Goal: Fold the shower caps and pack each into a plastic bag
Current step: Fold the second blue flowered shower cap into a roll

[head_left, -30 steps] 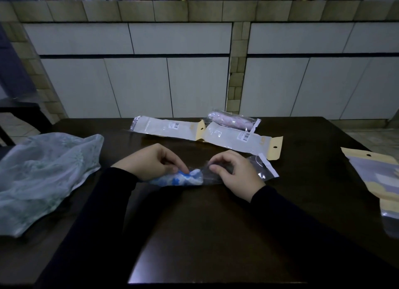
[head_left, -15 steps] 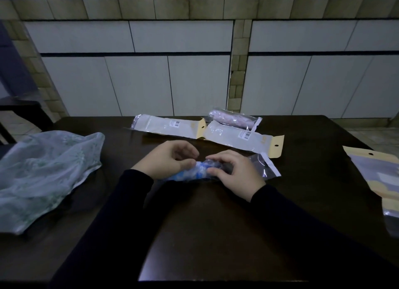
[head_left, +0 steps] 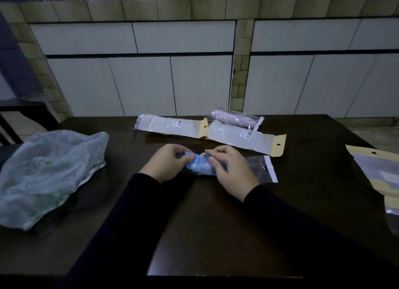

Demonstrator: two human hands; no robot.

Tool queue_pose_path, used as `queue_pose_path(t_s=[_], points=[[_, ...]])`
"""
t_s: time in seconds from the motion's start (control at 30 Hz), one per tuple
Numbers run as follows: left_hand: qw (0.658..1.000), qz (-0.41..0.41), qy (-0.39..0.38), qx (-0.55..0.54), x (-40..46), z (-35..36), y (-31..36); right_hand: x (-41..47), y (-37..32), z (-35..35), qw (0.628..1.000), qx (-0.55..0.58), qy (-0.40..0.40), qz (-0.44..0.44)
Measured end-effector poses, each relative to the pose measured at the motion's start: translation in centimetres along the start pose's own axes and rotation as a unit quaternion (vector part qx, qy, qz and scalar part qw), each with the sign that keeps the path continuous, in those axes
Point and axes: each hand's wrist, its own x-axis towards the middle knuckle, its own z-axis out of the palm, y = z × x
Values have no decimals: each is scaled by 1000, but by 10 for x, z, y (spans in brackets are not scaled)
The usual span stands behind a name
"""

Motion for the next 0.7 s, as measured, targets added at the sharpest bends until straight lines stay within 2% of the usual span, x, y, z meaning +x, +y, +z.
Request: queue_pose_path(t_s=[0.07,0.17,0.23,0.3,0.37,0.43,0.57,0.7], points=[[1000,-23,5,-16,2,-4,-7,0,2,-9,999,-30,11,-9],[993,-62,49,-85,4,-6,-21,1,5,-18,986,-165,-27,-1],[985,-82,92,-121,5,-6,-25,0,5,-16,987,-151,-54,22],[982,-98,125,-105,8,-7,-30,0,5,-11,991,-117,-54,36],[981,-104,131,-94,8,-7,-31,0,6,-8,989,-137,-51,38],[982,-101,116,-106,6,-5,-27,1,7,-7,985,-159,-50,33],[992,-80,38,-90,2,0,-11,2,5,-7,983,-175,-56,22],[980,-79,-44,-177,-5,-3,-5,3,4,-10,972,-228,-50,14]])
